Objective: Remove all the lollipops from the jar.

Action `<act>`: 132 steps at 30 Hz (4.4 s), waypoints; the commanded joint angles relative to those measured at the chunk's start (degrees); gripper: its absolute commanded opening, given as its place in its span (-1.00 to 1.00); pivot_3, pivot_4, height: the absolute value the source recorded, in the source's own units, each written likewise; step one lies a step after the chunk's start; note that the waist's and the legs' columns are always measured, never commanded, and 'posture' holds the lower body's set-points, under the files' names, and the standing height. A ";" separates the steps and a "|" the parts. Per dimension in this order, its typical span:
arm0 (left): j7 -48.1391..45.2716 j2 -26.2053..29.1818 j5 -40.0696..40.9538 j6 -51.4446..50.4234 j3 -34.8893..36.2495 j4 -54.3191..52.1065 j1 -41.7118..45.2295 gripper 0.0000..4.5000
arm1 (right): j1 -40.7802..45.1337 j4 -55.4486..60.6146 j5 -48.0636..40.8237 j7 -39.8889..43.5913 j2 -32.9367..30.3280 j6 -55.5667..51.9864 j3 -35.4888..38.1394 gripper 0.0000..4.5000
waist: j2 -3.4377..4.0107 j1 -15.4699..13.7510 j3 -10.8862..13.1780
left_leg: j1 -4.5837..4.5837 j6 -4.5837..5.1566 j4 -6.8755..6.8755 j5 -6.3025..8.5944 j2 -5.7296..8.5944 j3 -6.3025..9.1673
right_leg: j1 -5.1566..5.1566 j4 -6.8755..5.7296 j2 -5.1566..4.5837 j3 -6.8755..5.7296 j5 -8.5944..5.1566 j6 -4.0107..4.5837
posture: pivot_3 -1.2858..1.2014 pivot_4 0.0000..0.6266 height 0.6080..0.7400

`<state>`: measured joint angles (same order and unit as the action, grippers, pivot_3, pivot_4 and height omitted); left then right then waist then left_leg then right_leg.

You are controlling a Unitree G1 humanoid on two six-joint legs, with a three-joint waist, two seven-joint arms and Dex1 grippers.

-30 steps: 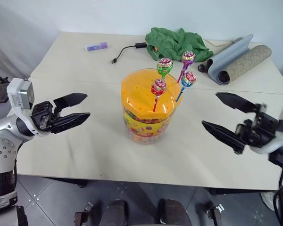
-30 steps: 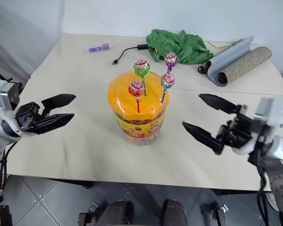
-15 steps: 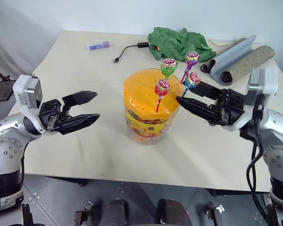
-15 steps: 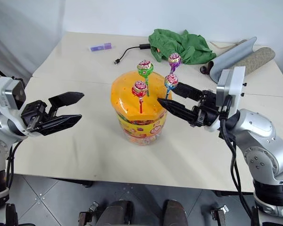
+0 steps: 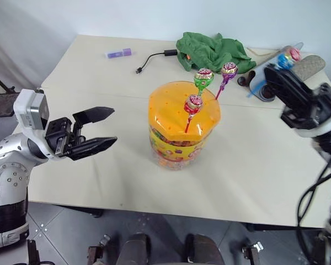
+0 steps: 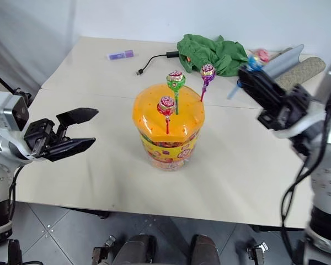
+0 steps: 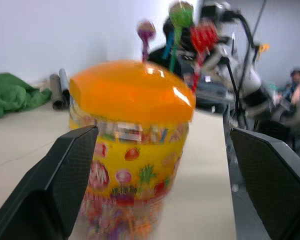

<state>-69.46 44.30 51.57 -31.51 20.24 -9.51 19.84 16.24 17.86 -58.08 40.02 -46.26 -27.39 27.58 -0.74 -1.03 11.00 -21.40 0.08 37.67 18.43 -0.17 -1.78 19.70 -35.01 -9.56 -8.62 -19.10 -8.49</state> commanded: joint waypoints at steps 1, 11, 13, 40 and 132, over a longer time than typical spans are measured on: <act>-4.22 1.55 -2.09 2.72 -1.87 -1.94 -0.71 1.00 | -8.23 -6.80 17.33 2.87 -9.43 2.30 -1.59 -0.98 | 0.00 -0.30 0.00 | 0.00 0.02 0.00 0.01 0.00 -0.07 | 0.01 0.02 0.00 0.03 0.00 0.00 | 0.03 -0.52 1.00; -9.95 2.23 -5.54 7.00 -5.68 -1.96 -0.53 1.00 | -16.57 -20.59 33.71 7.64 -16.28 0.24 -10.58 -0.64 | 0.14 0.22 0.03 | 0.06 0.03 0.05 0.02 -0.12 -0.38 | 0.13 0.02 0.01 0.23 0.00 0.00 | 0.03 -0.52 1.00; -9.35 2.26 -5.37 6.79 -5.47 -2.06 -0.76 1.00 | -15.45 -20.96 34.09 8.77 -15.70 2.24 -9.65 -0.36 | 0.14 0.40 0.04 | 0.08 0.03 0.06 0.02 -0.12 -0.42 | 0.12 0.03 0.01 0.28 0.00 0.00 | 0.03 -0.52 1.00; 5.21 -3.46 3.02 1.49 3.62 -2.19 -1.72 1.00 | 26.34 -7.15 11.80 8.45 8.53 -7.30 -16.33 -0.96 | 0.29 1.12 0.15 | -0.21 -0.02 0.34 0.19 -0.25 -0.33 | 0.54 -0.46 0.12 0.29 0.01 -0.02 | 0.03 -0.52 1.00; -11.48 -3.43 -12.52 17.93 -12.36 1.56 2.58 1.00 | -10.95 -39.06 45.96 10.45 -14.78 20.15 -6.56 -0.26 | 0.35 1.07 0.17 | -0.04 0.04 0.49 0.44 -0.59 -1.55 | 0.92 -0.49 0.31 1.10 0.01 -0.02 | 0.03 -0.52 1.00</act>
<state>-80.86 40.14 37.94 -13.62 6.25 -7.94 22.18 5.65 -22.14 -10.82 49.86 -60.65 -8.59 18.49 -0.38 0.04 11.17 -21.43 0.12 38.18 18.88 -0.75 -3.32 20.61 -35.50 -9.25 -7.52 -19.09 -8.51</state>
